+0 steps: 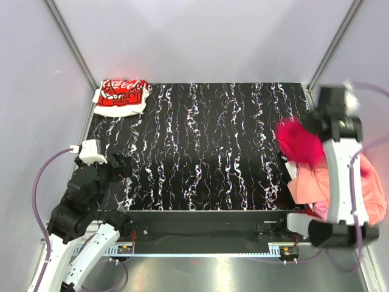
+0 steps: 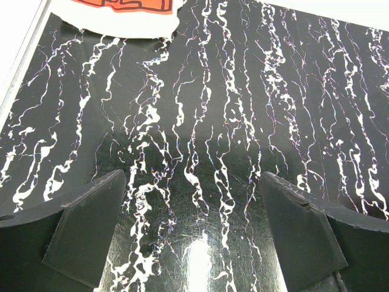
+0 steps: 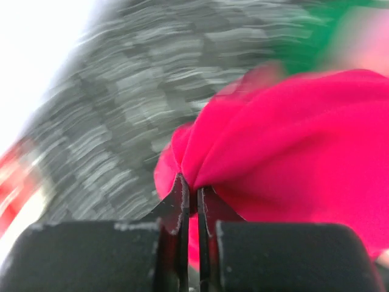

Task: Fold and stack the t-shirts
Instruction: Grab the tshirt from the pile, then move the tshirt to the center of the board

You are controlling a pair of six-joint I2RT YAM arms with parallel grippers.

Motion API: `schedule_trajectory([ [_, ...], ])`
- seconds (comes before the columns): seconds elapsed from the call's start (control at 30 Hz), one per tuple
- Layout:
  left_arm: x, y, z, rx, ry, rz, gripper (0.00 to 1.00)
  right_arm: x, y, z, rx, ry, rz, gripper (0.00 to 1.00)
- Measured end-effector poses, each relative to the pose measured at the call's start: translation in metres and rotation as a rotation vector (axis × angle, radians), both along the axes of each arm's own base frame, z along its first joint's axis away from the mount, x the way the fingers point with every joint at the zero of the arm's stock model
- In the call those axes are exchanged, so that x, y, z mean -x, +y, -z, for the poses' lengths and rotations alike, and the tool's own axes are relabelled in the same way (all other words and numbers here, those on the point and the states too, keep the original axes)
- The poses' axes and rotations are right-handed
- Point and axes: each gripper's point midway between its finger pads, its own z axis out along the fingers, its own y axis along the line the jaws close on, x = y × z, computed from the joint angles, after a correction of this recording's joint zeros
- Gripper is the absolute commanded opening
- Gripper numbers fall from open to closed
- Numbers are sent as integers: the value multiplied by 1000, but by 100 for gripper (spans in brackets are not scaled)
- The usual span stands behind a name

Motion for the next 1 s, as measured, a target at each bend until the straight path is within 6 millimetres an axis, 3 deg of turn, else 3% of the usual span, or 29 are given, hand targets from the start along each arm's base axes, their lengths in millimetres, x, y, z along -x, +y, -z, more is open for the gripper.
schedule_trajectory([
  [0.1, 0, 1, 0, -2, 1, -6, 99, -76, 138, -93, -103, -225, -432, 0],
  [0.13, -1, 1, 0, -3, 1, -8, 99, -91, 186, -121, -146, -285, -568, 0],
  [0.2, -1, 2, 1, -4, 3, -14, 99, -109, 254, -166, -208, -396, -762, 0],
  [0.27, -2, 3, 1, -6, 7, -18, 99, -111, 294, -188, -249, -471, -874, 1],
  [0.3, -2, 4, 1, -7, 8, -23, 99, -109, 300, -186, -253, -466, -891, 9],
  [0.33, -2, 4, 2, -8, 10, -25, 99, -106, 298, -185, -252, -462, -888, 19],
  [0.4, -2, 6, 2, -8, 9, -34, 99, -101, 280, -173, -255, -439, -847, 62],
  [0.47, -2, 7, 2, -8, 10, -41, 99, -97, 243, -146, -244, -383, -764, 81],
  [0.53, -3, 8, 2, -8, 9, -49, 99, -95, 208, -109, -234, -303, -667, 89],
  [0.6, -3, 9, 2, -8, 10, -54, 99, -97, 178, -52, -229, -181, -570, 92],
  [0.67, -3, 9, 2, -8, 10, -54, 99, -93, 163, 19, -231, -20, -515, 92],
  [0.77, -4, 8, 4, -11, 22, -49, 99, -61, 153, 126, -248, 298, -480, 89],
  [0.8, -6, 5, 5, -12, 32, -41, 99, -50, 151, 145, -249, 367, -476, 89],
  [0.83, -8, 2, 9, -16, 53, -29, 99, -36, 148, 160, -250, 430, -472, 89],
  [0.87, -11, -2, 12, -21, 80, -12, 99, -26, 146, 165, -246, 465, -469, 96],
  [0.93, -20, -14, 20, -32, 146, 25, 99, -17, 142, 154, -230, 452, -473, 96],
  [1.0, -33, -28, 36, -53, 249, 68, 99, -13, 141, 131, -214, 374, -483, 96],
])
